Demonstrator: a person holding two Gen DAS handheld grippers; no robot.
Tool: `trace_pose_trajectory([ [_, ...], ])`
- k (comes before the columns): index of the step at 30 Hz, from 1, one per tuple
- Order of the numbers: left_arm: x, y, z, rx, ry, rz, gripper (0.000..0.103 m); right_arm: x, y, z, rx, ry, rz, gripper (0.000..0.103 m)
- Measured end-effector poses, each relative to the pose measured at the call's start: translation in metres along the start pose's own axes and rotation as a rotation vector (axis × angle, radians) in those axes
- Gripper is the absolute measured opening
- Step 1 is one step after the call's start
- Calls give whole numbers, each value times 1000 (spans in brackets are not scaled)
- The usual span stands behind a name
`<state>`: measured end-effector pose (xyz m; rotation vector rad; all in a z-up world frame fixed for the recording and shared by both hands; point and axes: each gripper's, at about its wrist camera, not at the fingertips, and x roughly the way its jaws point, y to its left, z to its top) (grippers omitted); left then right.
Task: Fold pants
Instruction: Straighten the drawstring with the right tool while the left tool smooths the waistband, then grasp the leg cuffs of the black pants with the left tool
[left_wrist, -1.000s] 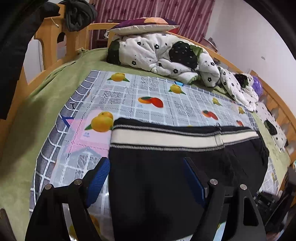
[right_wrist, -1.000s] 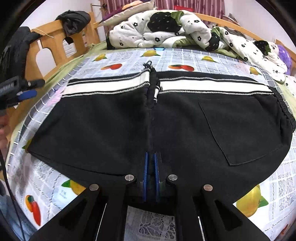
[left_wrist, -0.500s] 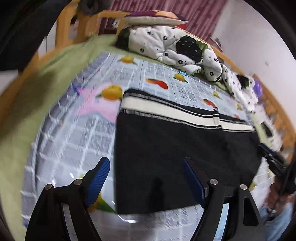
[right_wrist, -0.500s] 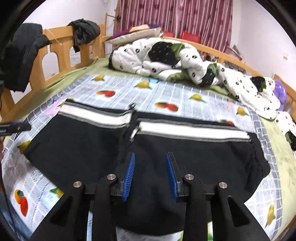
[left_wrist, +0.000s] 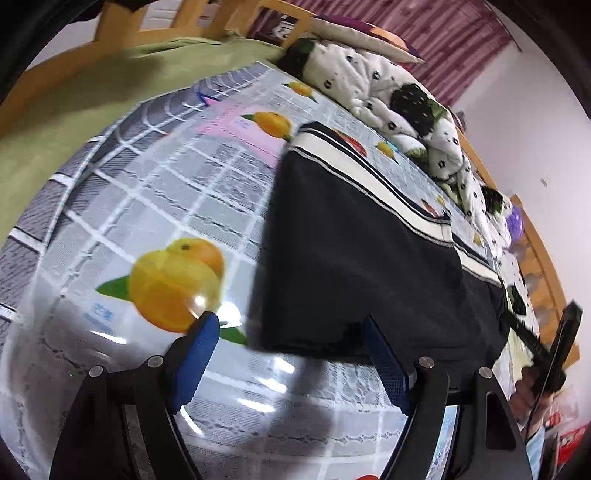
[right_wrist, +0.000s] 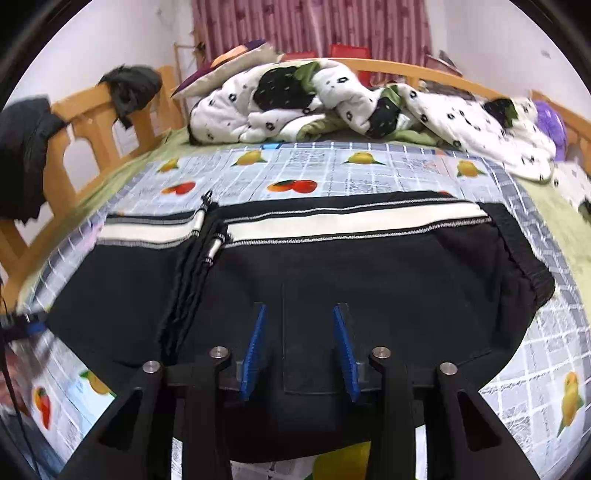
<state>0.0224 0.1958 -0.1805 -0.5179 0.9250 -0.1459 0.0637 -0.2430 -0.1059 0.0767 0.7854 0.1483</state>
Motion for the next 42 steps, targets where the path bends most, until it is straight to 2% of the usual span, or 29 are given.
trace_pose_trajectory([
  [4, 15, -12, 4, -34, 6, -77, 75, 4, -8, 0, 54, 6, -4, 39],
  [8, 25, -17, 10, -108, -3, -85, 74, 8, -12, -1, 64, 38, -23, 39],
  [11, 24, -8, 6, -189, -27, -124, 74, 6, -14, -2, 69, 19, -41, 37],
  [14, 23, -11, 4, -118, -14, -109, 71, 4, -13, -3, 71, 9, -45, 37],
  [16, 17, -12, -1, -93, -12, -76, 58, 4, -10, -4, 62, 25, -16, 34],
  [17, 14, -10, -5, -89, -4, -69, 55, 4, -8, -4, 58, 27, -5, 34],
  [20, 8, 1, -9, -109, 11, -109, 47, 1, -3, -5, 47, 19, 7, 34],
  [22, 11, 12, -7, -174, 9, -135, 36, 0, -1, -6, 50, 18, 14, 34],
  [24, 17, 20, 0, -239, 5, -179, 35, 1, -1, -6, 60, 16, 22, 34],
  [26, 24, 21, 8, -265, 9, -191, 35, 4, -2, -8, 74, 25, 31, 34],
  [33, 18, 10, -2, -199, 32, -174, 34, 9, -5, -15, 115, 60, 28, 34],
  [38, 19, 18, -3, -241, 23, -211, 36, 3, -3, -14, 106, 45, 33, 34],
  [42, 30, 14, 9, -262, 11, -213, 44, 0, -5, -14, 114, 43, 41, 34],
])
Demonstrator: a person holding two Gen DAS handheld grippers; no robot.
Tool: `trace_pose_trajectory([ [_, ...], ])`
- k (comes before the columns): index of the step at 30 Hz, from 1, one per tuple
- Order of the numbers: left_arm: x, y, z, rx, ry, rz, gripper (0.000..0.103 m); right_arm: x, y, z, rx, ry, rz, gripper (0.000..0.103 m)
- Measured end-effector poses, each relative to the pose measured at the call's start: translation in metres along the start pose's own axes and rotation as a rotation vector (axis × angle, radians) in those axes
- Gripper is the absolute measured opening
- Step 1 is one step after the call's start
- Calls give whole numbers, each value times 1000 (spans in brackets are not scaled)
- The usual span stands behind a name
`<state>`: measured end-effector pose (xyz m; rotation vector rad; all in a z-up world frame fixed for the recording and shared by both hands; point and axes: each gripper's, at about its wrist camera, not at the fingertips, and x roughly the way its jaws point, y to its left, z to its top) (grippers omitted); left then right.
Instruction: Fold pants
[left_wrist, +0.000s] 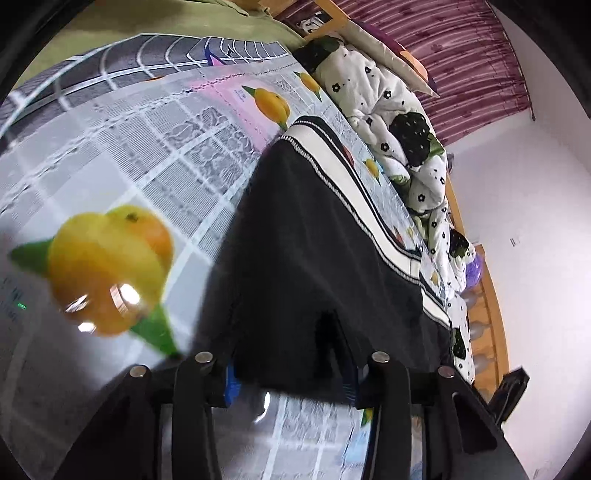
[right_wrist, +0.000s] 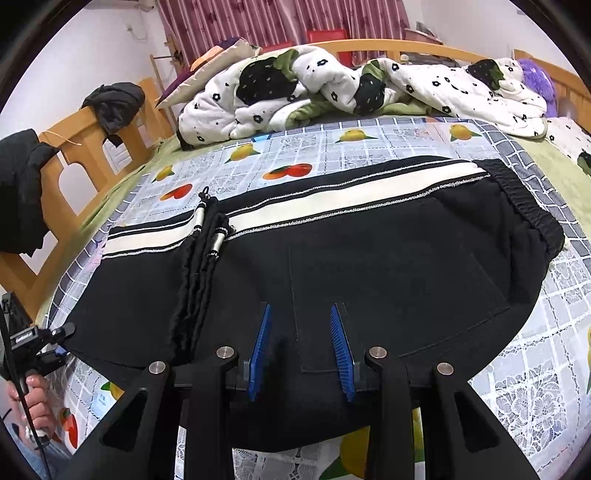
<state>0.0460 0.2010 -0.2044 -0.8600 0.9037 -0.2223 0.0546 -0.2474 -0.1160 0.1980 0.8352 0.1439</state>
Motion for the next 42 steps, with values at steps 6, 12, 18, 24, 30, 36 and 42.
trace_pose_trajectory([
  [6, 2, -9, -3, -25, -24, 42, 37, -7, -7, 1, 16, -11, 14, 34],
  [12, 1, -14, -11, 34, -56, 101, 32, -13, -11, 2, 12, -7, 32, 34],
  [18, 3, -20, -14, 45, -121, 143, 32, -18, -14, 3, -12, 8, 28, 34],
  [24, 4, -4, -4, -81, -82, 63, 32, -18, -37, -4, 37, 6, -28, 34],
  [30, 7, -23, -8, -52, -101, 207, 23, -29, -57, -7, 67, 19, -24, 34],
  [36, 5, -111, -16, 273, -207, 448, 17, -51, -83, -12, 72, -6, -79, 34],
  [42, 14, -235, -49, 545, -304, 378, 16, -72, -123, -17, 151, -27, -111, 34],
])
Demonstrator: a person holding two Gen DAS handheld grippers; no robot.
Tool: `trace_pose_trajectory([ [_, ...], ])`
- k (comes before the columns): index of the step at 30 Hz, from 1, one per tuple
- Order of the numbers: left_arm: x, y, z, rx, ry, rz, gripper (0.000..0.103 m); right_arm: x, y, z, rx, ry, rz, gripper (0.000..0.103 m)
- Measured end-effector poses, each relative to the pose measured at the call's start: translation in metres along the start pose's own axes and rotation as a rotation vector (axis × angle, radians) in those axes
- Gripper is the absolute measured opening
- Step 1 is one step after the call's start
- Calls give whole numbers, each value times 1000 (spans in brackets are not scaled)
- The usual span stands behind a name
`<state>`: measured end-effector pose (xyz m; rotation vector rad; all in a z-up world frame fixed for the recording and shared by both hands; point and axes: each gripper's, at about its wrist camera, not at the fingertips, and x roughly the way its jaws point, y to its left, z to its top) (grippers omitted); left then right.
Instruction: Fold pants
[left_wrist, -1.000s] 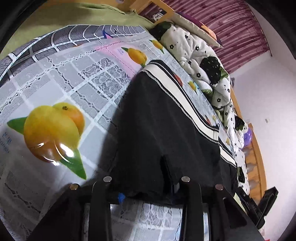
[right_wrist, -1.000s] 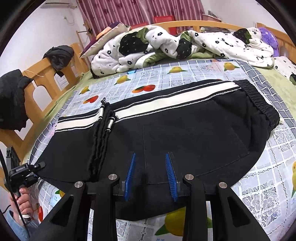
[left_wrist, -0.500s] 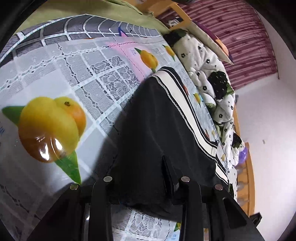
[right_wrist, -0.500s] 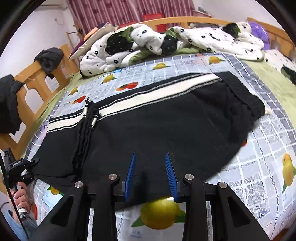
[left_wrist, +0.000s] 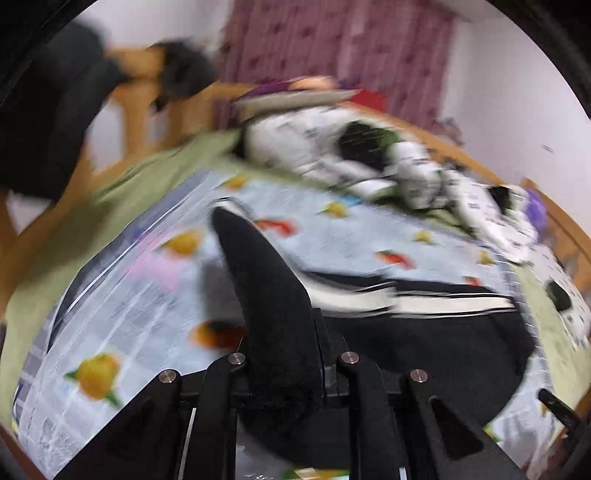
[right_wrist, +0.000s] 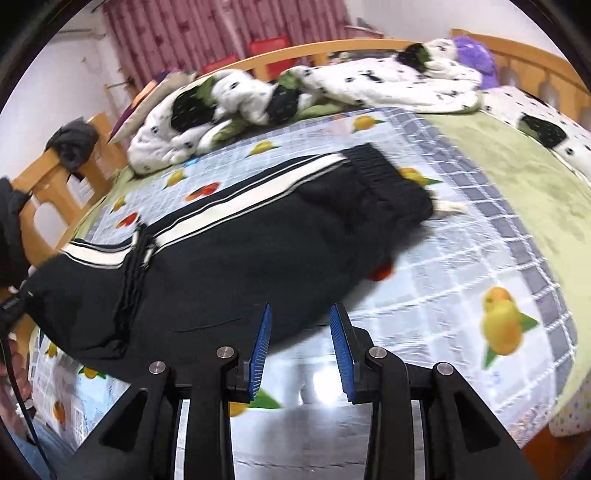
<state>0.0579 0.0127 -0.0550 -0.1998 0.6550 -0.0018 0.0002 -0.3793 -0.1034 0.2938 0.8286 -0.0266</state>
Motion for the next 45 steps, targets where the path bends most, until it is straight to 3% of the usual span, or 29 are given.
trace_pose_trajectory([
  [5, 5, -100, 1, 130, -3, -129, 16, -12, -32, 2, 66, -41, -18, 34],
  [10, 45, -194, -28, 220, 76, -258, 16, -18, -60, 1, 109, -67, -44, 34],
  [15, 87, -238, -76, 186, 253, -420, 16, -16, -78, 1, 134, -60, -70, 34],
  [18, 106, -247, -101, 188, 321, -420, 18, -16, -81, 2, 133, -66, -69, 34],
  [20, 100, -240, -103, 198, 305, -465, 25, -14, -80, 2, 134, -58, -64, 34],
  [23, 75, -224, -95, 202, 307, -554, 43, -6, -76, 2, 133, -34, -28, 34],
  [25, 52, -206, -90, 231, 260, -554, 63, 0, -71, 2, 126, -17, 6, 34],
  [27, 35, -181, -85, 257, 207, -513, 65, 8, -62, 5, 121, 5, 70, 37],
  [30, 16, -143, -80, 284, 150, -383, 70, 24, -44, 18, 107, 54, 177, 42],
  [33, 8, -106, -90, 301, 143, -273, 73, 45, -24, 39, 83, 109, 270, 50],
  [34, 9, -96, -97, 305, 167, -254, 74, 55, -19, 45, 55, 126, 262, 54],
  [38, 21, -81, -120, 291, 253, -248, 74, 98, -8, 58, -18, 194, 151, 54],
  [41, 33, -85, -126, 265, 267, -232, 74, 119, -7, 56, 2, 240, 219, 44],
  [42, 37, -87, -126, 234, 267, -243, 74, 120, -4, 55, -5, 238, 232, 35],
  [45, 52, -91, -125, 133, 286, -285, 74, 121, 7, 55, -78, 226, 221, 24],
])
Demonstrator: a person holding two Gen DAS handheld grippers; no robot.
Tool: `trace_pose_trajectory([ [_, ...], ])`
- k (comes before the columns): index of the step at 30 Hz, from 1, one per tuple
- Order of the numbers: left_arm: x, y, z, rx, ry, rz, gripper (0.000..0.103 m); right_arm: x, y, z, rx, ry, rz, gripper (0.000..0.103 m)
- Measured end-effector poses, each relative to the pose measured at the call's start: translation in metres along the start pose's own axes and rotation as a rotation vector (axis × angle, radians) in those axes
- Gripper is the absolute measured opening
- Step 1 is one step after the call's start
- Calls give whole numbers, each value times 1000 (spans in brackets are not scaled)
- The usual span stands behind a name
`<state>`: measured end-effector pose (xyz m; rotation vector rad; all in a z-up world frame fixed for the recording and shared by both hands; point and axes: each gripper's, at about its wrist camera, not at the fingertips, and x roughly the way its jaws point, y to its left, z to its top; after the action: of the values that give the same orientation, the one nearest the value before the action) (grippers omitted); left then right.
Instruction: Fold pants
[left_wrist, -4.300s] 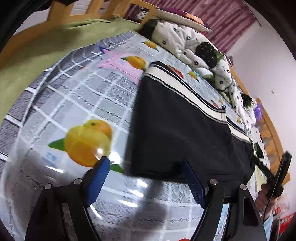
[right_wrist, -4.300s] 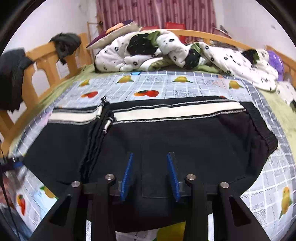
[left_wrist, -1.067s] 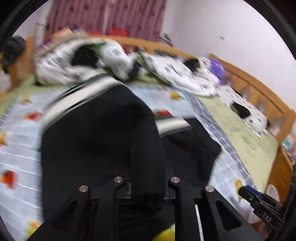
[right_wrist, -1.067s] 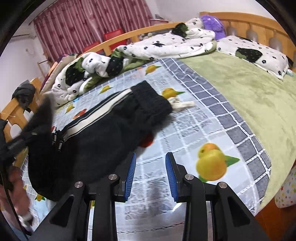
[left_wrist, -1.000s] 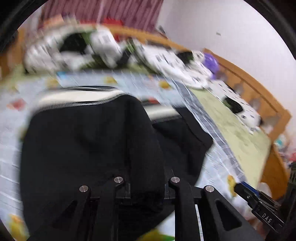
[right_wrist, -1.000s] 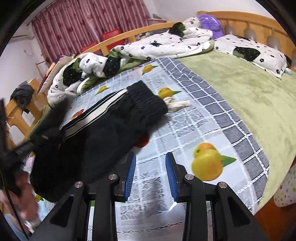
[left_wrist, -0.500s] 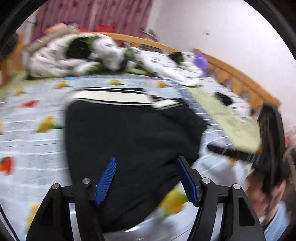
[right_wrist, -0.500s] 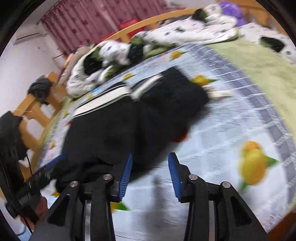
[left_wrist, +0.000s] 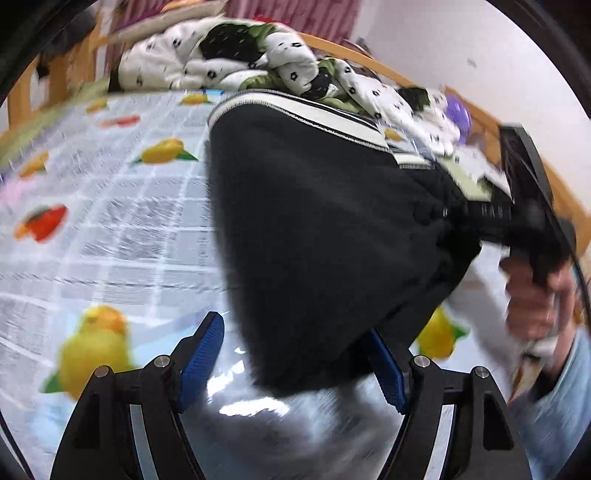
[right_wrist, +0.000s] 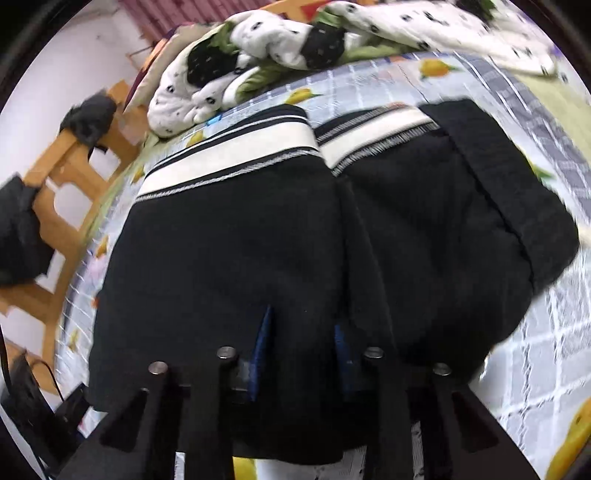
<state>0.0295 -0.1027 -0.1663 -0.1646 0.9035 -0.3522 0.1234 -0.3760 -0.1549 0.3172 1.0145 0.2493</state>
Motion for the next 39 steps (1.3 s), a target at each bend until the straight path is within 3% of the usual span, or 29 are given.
trace_pose_trajectory([
  [3, 14, -10, 4, 28, -7, 103, 80, -10, 3, 3, -34, -39, 31, 18],
  [8, 4, -24, 6, 50, -38, 156, 77, -67, -7, 9, -65, -262, 80, 16],
  [11, -7, -35, 4, 113, -78, 146, 78, -103, -25, 9, -61, -397, 5, 16],
  [13, -3, -40, 3, 138, -62, 133, 80, -115, -47, 8, -18, -423, -41, 16],
  [15, 6, -40, 1, 140, -43, 115, 80, -115, -77, 3, 45, -405, -110, 16],
  [18, 11, -39, -4, 120, -25, 91, 80, -80, -102, -4, 54, -248, -258, 17],
  [19, 9, -38, -5, 116, -22, 75, 80, -70, -106, -6, 59, -210, -270, 17],
  [22, -6, -32, -8, 116, -13, 27, 80, -77, -102, -10, 1, -229, -321, 25],
  [24, -17, -30, -13, 132, -12, 13, 79, -88, -102, -13, 8, -251, -359, 25],
  [28, -39, -31, -12, 137, -36, -2, 79, -113, -89, -11, -25, -309, -314, 25],
  [32, -29, -43, 18, 102, -54, -26, 77, -111, -80, -8, -89, -286, -256, 25],
  [33, -19, -48, 24, 103, -46, -29, 77, -104, -80, -9, -103, -258, -260, 25],
  [36, 21, -58, 25, 116, 60, 53, 78, -71, -87, -17, -112, -146, -313, 23],
  [37, 32, -57, 19, 114, 90, 53, 79, -62, -89, -22, -121, -129, -336, 23],
  [39, 32, -51, 15, 84, 73, 12, 79, -60, -85, -26, -141, -141, -365, 23],
])
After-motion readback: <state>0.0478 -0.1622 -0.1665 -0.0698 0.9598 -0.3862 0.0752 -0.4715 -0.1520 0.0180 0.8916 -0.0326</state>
